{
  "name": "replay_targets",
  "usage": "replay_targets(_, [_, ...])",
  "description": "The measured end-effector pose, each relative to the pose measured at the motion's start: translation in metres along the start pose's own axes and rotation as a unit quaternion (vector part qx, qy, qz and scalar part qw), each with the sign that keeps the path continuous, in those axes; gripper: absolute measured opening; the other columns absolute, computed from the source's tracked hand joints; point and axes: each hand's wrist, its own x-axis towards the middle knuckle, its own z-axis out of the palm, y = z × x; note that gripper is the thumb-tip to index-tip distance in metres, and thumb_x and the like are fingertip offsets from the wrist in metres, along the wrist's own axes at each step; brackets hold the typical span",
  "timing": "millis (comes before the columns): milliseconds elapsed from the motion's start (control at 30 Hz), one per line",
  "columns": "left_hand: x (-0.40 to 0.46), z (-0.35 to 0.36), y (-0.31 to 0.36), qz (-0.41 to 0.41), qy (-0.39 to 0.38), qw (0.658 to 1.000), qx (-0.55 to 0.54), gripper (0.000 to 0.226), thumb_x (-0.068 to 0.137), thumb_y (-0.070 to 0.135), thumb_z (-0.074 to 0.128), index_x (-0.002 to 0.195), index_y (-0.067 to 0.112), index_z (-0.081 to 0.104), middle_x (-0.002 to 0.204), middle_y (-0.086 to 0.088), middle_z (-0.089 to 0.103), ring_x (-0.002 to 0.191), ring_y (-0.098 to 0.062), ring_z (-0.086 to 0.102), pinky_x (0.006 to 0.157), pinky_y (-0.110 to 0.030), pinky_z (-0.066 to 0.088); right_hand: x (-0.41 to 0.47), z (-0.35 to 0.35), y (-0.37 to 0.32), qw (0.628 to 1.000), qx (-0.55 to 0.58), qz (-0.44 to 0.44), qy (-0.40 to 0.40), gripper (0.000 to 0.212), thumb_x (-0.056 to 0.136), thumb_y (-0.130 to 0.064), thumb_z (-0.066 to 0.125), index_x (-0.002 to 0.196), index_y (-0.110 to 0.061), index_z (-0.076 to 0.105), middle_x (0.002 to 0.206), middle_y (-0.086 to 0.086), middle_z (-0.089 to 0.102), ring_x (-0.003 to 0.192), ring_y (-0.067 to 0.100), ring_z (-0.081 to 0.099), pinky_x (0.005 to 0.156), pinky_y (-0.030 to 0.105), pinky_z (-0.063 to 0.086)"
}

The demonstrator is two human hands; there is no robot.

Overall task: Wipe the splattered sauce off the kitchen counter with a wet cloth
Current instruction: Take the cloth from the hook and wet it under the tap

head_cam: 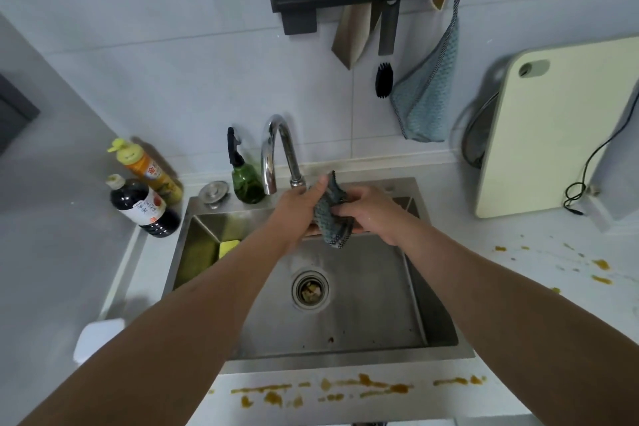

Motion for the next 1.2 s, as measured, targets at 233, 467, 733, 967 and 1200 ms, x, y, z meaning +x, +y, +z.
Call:
replay_targets(233, [-0.012, -0.020, 0.001, 0.010, -0.034, 0.999, -0.038, 0.013, 0.100, 0.021, 0.070, 0.109, 0.011, 0.070, 0.112, -0.015, 0.077, 0.107, -0.033, 0.074, 0.094, -0.050, 0.061, -0.009, 0.007, -0.018, 0.967, -0.062, 0.126, 0.212, 0.017, 0.091, -0.008, 0.051, 0.096, -0.001, 0.066, 0.091, 0.016, 0.071, 0.072, 0.026, 0.065, 0.064, 0.029, 0.050])
replay_targets(467, [-0.028, -0.040, 0.003, 0.026, -0.089, 0.987, 0.134, 0.016, 0.096, 0.017, 0.068, 0.105, 0.006, 0.076, 0.104, -0.016, 0.077, 0.097, -0.032, 0.074, 0.091, -0.044, 0.060, -0.047, 0.052, -0.041, 0.989, -0.146, 0.003, 0.025, 0.065, 0.074, -0.001, 0.076, 0.130, -0.029, 0.059, 0.116, -0.008, 0.064, 0.104, 0.011, 0.060, 0.083, 0.021, 0.048])
replay_targets(733, [-0.025, -0.076, -0.032, -0.036, -0.029, 0.974, 0.223, 0.020, 0.099, 0.021, 0.066, 0.087, 0.006, 0.067, 0.092, -0.015, 0.068, 0.086, -0.030, 0.069, 0.077, -0.039, 0.056, -0.057, 0.065, 0.003, 0.935, -0.234, 0.068, 0.258, 0.022, 0.082, -0.014, 0.072, 0.102, -0.006, 0.071, 0.100, 0.011, 0.073, 0.085, 0.027, 0.069, 0.070, 0.033, 0.055])
replay_targets(967, [-0.044, -0.037, -0.049, -0.119, -0.191, 0.968, 0.113, 0.061, 0.089, 0.068, 0.067, 0.112, 0.011, 0.070, 0.105, -0.012, 0.074, 0.097, -0.029, 0.074, 0.088, -0.045, 0.062, -0.111, 0.094, 0.020, 0.957, -0.087, 0.051, 0.272, 0.015, 0.089, -0.006, 0.066, 0.088, -0.020, 0.072, 0.073, -0.003, 0.068, 0.065, 0.010, 0.066, 0.051, 0.015, 0.046])
replay_targets(1200, [-0.078, 0.039, -0.054, -0.080, -0.171, 0.974, 0.123, 0.031, 0.104, 0.032, 0.059, 0.115, 0.005, 0.070, 0.111, -0.019, 0.074, 0.100, -0.035, 0.073, 0.095, -0.052, 0.059, -0.168, 0.085, 0.037, 0.953, 0.064, 0.071, 0.286, 0.024, 0.081, -0.004, 0.061, 0.098, -0.010, 0.075, 0.092, 0.023, 0.070, 0.082, 0.031, 0.069, 0.076, 0.045, 0.060])
